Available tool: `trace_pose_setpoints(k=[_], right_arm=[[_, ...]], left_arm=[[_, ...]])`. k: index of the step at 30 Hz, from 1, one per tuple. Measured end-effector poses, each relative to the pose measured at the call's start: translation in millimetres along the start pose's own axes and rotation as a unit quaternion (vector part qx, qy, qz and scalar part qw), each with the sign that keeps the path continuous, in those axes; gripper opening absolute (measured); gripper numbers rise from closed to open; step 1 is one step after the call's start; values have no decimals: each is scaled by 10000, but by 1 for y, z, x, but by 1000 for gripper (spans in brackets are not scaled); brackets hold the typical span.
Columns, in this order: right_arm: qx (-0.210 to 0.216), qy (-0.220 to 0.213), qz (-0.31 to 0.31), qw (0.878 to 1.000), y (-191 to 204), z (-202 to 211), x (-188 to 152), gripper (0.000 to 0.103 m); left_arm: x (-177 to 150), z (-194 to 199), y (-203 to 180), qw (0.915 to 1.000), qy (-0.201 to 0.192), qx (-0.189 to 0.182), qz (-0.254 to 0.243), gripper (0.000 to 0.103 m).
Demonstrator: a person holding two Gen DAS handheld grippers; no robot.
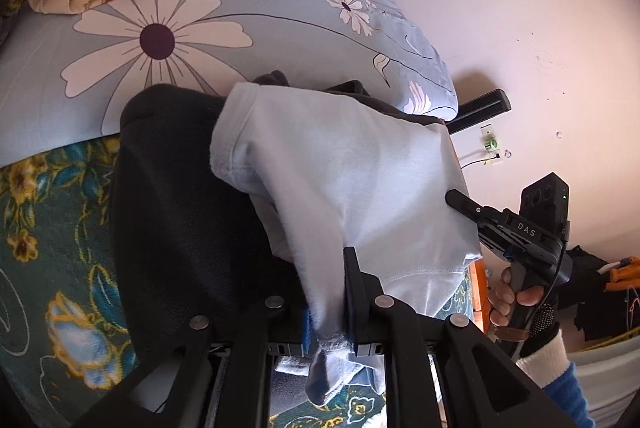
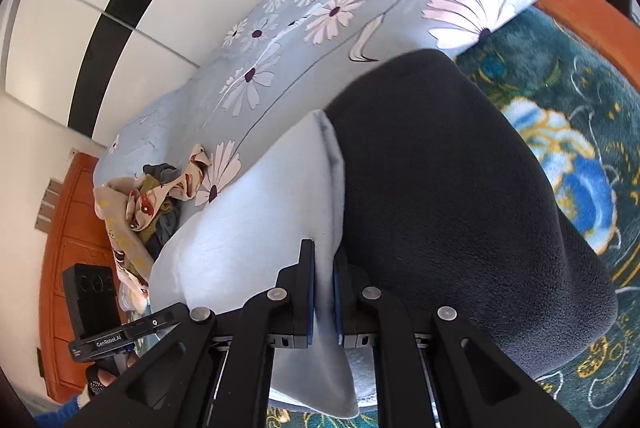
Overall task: Fold clothes
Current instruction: 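Carry the held shirt with both grippers over the dark grey fleece, then lower the shirt onto the folded dark grey fleece with both grippers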
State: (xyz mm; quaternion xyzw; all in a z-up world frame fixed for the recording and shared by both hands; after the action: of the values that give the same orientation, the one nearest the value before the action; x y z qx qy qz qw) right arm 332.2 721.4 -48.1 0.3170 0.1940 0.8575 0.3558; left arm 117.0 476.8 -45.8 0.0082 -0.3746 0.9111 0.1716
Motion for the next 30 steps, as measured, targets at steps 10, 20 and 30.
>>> trace_pose_setpoints(k=[10,20,30], right_arm=[[-34,91,-188,9998,-5,-4,-3,11],[-1038,65,459,9935,20,42,-11,25],[-1143,147,1324,9845,79,10,-46,25]], left_arm=[[-6,22,14,9999,70,65,127,18],[7,60,-33,9910,-712,768,-836,19],[-18,7,-60,9713,-737,1340,-1824,19]])
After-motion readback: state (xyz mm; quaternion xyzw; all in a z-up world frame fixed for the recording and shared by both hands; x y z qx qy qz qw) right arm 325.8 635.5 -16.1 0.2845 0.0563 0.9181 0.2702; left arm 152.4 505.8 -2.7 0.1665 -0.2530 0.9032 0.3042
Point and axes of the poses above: each gripper's, at about its wrist camera, not at the fingertips, and z roughly against the way its jaws point, y to its left, x to its top, the point moved 1 cm from there along -z, roughly the way its jaws point, and after that the axes turned 8 degrees about z, right-handed, at the moved point
